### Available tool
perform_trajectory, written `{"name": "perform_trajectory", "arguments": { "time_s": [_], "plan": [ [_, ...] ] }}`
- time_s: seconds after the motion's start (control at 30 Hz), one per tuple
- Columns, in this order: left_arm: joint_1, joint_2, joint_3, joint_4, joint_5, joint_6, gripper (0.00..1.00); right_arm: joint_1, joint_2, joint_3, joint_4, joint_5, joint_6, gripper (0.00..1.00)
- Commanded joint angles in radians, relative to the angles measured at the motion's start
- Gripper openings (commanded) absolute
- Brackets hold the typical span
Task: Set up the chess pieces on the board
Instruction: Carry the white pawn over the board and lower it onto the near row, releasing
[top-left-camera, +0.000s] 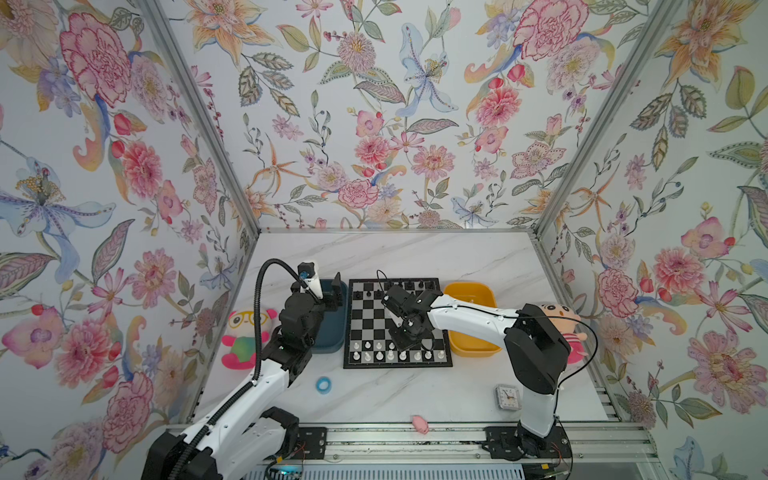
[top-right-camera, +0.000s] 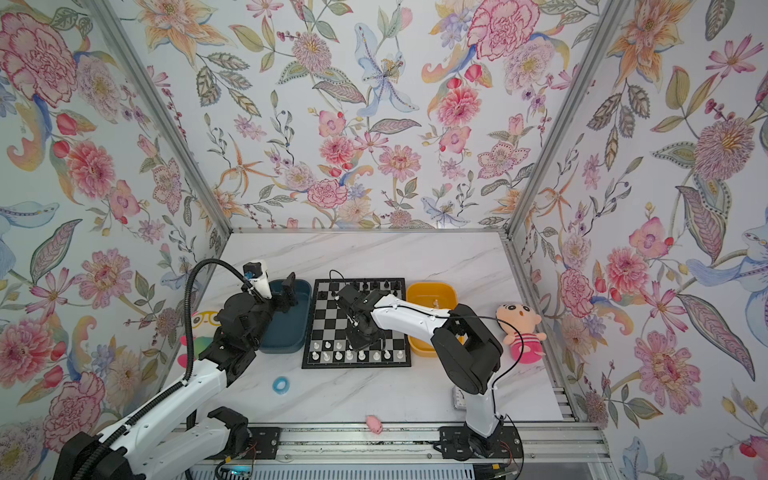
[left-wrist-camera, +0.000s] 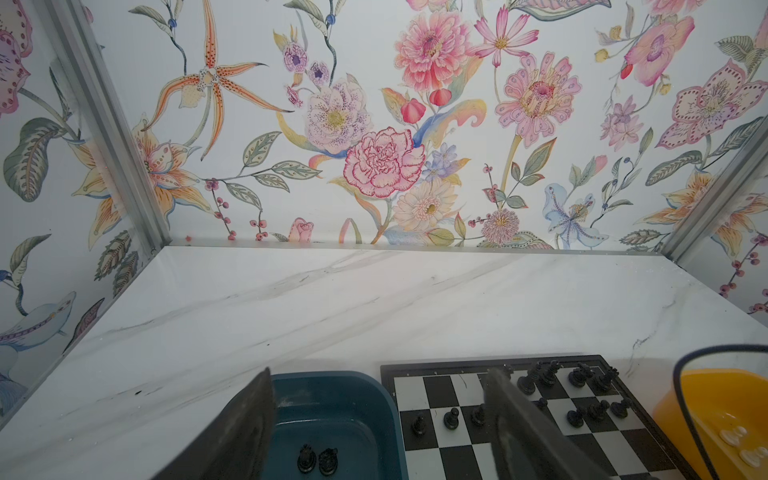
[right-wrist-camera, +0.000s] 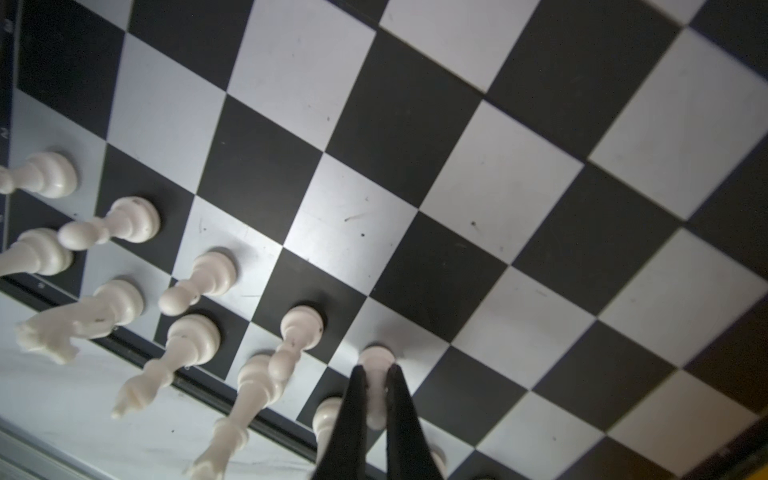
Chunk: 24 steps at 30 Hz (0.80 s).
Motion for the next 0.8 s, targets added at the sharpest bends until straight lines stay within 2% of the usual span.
{"name": "perform_trajectory", "arguments": {
  "time_s": [0.0, 0.3, 0.43, 0.77],
  "plan": [
    [0.013, 0.000, -0.008, 0.023, 0.009, -0.009, 0.80, 0.002, 0.016, 0.001, -0.021, 0.021, 0.008, 0.10],
    [0.013, 0.001, -0.008, 0.023, 0.011, -0.009, 0.80, 0.001, -0.001, 0.011, -0.021, 0.021, 0.010, 0.27],
    [0.013, -0.001, -0.007, 0.022, 0.011, -0.009, 0.80, -0.002, -0.029, 0.018, -0.021, 0.033, 0.010, 0.30],
    [0.014, 0.000, -0.004, 0.019, 0.008, -0.007, 0.80, -0.078, -0.169, 0.029, -0.038, 0.069, -0.013, 0.32]
  ]
}}
